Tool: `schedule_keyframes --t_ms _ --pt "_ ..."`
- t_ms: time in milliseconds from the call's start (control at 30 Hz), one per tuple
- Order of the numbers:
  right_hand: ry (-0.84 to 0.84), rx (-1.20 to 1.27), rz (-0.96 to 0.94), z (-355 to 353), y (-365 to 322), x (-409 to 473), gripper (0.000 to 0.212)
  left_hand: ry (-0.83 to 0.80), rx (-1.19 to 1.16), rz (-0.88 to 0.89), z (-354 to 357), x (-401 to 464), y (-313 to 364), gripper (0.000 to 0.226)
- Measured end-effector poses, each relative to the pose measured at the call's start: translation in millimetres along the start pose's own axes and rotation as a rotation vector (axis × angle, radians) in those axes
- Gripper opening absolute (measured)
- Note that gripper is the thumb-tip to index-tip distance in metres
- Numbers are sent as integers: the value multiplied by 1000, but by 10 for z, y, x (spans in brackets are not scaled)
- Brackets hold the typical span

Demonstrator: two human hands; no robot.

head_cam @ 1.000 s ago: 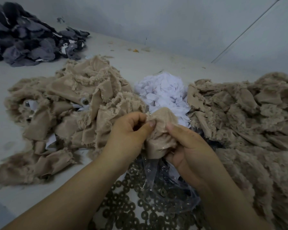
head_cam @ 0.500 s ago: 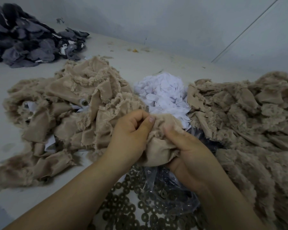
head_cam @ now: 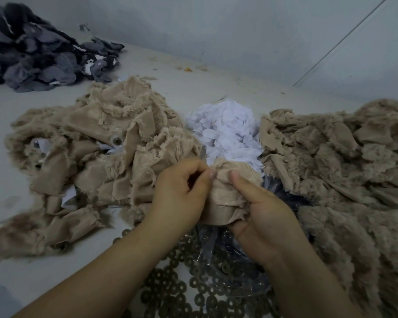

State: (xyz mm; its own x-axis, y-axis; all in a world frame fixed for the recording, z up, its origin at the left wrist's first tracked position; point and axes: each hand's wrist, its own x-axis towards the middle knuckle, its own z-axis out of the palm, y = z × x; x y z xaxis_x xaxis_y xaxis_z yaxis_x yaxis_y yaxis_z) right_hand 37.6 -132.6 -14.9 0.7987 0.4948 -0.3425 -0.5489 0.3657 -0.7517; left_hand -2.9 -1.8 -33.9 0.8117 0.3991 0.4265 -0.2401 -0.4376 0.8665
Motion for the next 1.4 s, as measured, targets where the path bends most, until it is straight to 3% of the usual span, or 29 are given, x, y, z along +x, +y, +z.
schedule_keyframes --t_ms 167,300,467,667,833,1000,1200,1400 --pt "-16 36 25 9 10 17 44 -8 -386 -277 -8 13 16 36" --pt "-25 50 43 12 24 33 43 -24 -484 -311 11 22 21 34" --pt "-74 20 9 28 26 1 50 -45 -439 -249 15 18 15 33" --pt "-69 68 32 45 23 1 36 -29 -412 -220 27 7 -7 30" --pt "-55 107 43 35 33 4 40 -47 -454 -261 57 -4 -23 32" --pt "-58 49 1 23 62 -2 40 -90 -373 -157 30 35 18 30" --pt "-71 41 -5 17 59 9 46 -58 -403 -201 35 46 -11 31" --pt "-86 21 -49 78 63 -34 42 -82 -378 -109 81 18 17 32"
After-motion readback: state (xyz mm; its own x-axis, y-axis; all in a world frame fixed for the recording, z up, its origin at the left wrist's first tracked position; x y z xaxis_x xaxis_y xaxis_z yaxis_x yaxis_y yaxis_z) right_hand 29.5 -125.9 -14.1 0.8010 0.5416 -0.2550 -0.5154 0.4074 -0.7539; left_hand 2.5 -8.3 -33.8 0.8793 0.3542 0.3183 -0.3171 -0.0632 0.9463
